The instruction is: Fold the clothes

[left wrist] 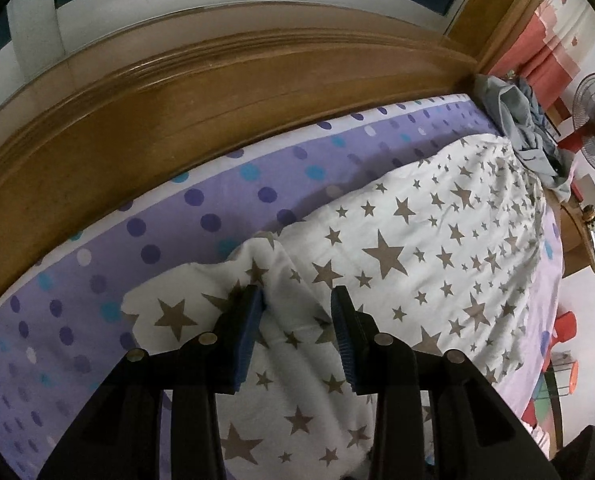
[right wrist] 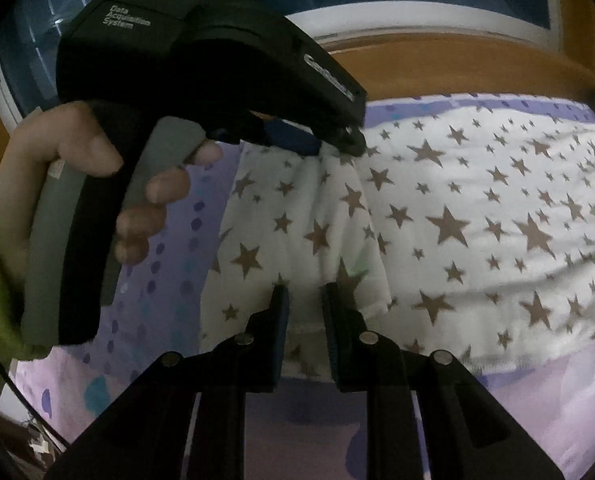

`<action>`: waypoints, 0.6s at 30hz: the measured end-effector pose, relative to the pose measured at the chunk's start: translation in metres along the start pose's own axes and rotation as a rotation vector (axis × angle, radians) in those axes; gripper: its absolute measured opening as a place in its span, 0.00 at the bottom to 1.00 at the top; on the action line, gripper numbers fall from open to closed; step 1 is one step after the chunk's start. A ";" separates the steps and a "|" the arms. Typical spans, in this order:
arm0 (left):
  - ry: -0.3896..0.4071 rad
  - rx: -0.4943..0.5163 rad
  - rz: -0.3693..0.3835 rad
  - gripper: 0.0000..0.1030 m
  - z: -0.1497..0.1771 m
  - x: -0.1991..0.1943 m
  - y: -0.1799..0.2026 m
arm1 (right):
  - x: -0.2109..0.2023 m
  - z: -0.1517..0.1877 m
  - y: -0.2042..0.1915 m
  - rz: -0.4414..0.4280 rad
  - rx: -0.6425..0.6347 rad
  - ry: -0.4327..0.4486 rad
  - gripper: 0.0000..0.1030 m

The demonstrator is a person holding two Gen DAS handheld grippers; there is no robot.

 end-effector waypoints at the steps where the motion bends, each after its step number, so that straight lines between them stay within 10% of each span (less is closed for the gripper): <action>1: 0.002 0.006 0.004 0.35 0.000 0.000 0.000 | -0.001 0.002 -0.001 0.007 -0.001 -0.002 0.17; 18: 0.057 0.158 0.043 0.35 0.009 -0.035 0.003 | -0.028 0.033 -0.039 0.202 -0.059 -0.033 0.50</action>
Point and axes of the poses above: each gripper's, at about its wrist camera, not at the fingertips, and x roughly the way its jaws point, y to its right, z to its underside, the point moved 7 cm from there along x, roughly the way its jaws point, and after that the axes turned 13 degrees about y, right-handed, at the moved point
